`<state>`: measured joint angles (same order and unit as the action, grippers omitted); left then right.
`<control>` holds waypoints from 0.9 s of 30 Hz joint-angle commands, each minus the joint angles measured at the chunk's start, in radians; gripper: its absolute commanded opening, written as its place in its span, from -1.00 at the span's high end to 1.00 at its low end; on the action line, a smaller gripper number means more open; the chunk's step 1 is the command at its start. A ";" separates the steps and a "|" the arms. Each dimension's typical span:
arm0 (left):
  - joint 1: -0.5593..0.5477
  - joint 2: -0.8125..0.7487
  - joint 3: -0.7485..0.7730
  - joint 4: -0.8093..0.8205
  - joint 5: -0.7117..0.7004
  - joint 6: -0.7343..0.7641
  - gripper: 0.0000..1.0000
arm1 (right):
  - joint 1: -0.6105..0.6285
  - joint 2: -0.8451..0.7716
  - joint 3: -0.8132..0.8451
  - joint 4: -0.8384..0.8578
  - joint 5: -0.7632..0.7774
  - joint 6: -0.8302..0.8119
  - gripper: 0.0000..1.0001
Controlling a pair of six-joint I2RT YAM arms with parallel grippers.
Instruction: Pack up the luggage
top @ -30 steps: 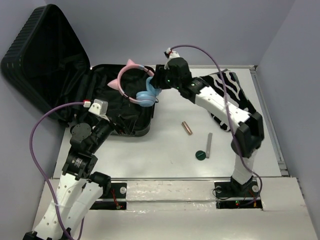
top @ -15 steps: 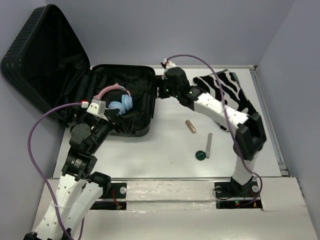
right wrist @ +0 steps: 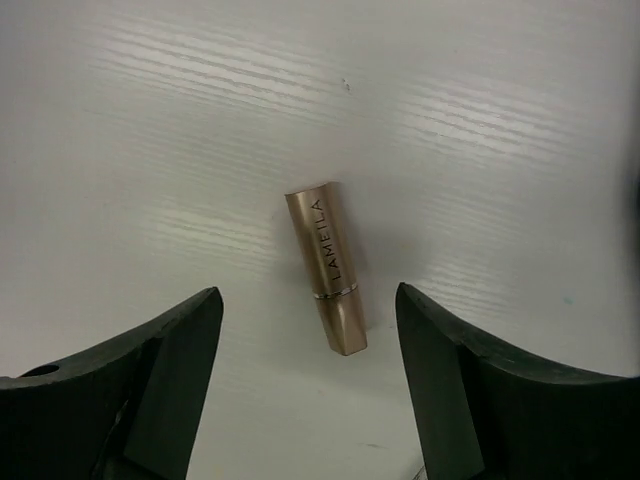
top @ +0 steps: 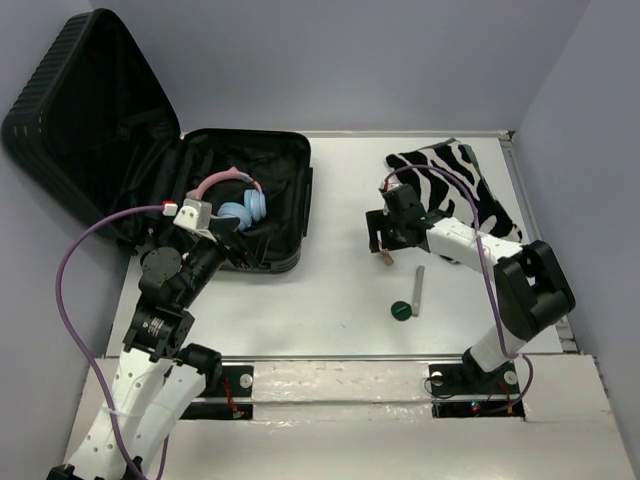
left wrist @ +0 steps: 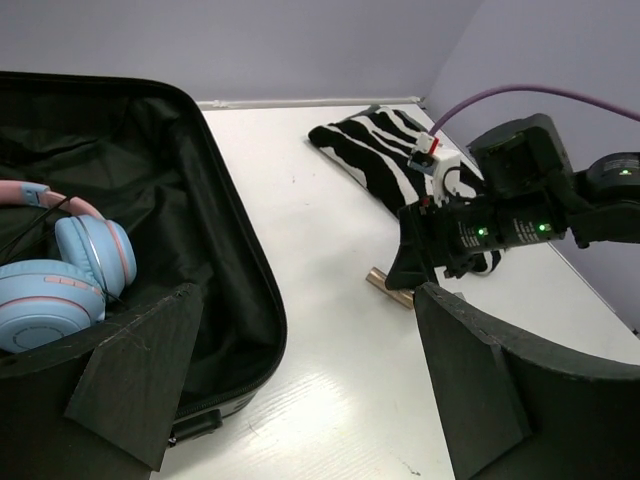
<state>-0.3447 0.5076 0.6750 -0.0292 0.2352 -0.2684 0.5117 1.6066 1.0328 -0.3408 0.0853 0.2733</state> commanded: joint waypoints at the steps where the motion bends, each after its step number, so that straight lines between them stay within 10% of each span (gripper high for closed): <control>1: 0.004 0.003 0.018 0.032 0.018 -0.002 -0.98 | -0.012 0.042 0.013 0.009 -0.016 -0.043 -0.51; 13: 0.004 -0.001 0.018 0.031 0.033 0.000 -0.98 | -0.012 0.133 0.065 0.019 -0.067 -0.034 0.78; 25: 0.004 0.002 0.017 0.035 0.036 -0.002 -0.98 | 0.090 0.195 0.586 0.089 -0.349 0.154 0.86; 27: 0.004 0.003 0.015 0.035 0.033 -0.002 -0.98 | 0.099 0.268 0.774 0.103 -0.358 0.199 0.29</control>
<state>-0.3447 0.5079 0.6750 -0.0288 0.2584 -0.2707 0.5949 1.7756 1.5333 -0.3367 -0.1665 0.3576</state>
